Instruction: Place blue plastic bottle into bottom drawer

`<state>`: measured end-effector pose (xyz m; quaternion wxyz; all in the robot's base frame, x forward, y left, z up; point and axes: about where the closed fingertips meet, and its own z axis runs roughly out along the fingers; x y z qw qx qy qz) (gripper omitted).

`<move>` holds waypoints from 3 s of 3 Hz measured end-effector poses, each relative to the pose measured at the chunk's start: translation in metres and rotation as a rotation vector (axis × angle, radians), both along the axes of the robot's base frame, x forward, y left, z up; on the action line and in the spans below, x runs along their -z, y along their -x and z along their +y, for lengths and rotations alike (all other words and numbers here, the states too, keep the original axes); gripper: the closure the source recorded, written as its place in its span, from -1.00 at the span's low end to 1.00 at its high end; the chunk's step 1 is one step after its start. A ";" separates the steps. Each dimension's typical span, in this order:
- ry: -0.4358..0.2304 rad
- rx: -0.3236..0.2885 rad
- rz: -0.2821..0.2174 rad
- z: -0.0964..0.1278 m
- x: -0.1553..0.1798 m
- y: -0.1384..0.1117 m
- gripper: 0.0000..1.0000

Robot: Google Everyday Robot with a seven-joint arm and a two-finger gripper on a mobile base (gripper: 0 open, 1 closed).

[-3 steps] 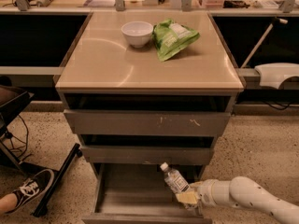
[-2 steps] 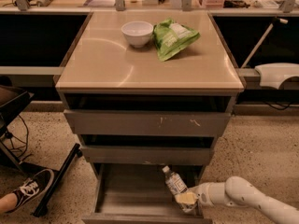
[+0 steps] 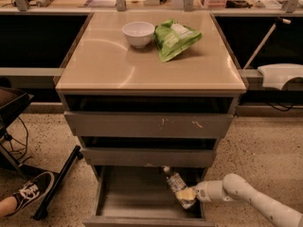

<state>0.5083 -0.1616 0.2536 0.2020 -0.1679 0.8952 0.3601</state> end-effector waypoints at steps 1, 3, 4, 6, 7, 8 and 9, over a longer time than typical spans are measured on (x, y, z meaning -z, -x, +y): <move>-0.002 -0.033 0.007 0.012 0.015 0.008 1.00; -0.040 -0.062 0.017 0.045 0.114 -0.002 1.00; -0.038 -0.051 0.016 0.042 0.117 -0.004 0.62; -0.038 -0.052 0.016 0.042 0.117 -0.004 -0.31; -0.038 -0.052 0.016 0.042 0.117 -0.004 -0.78; -0.038 -0.052 0.016 0.042 0.117 -0.004 -1.00; -0.038 -0.052 0.016 0.042 0.117 -0.004 -1.00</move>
Offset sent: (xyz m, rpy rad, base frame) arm 0.0121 0.0417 -0.1426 0.0572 0.0206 0.0143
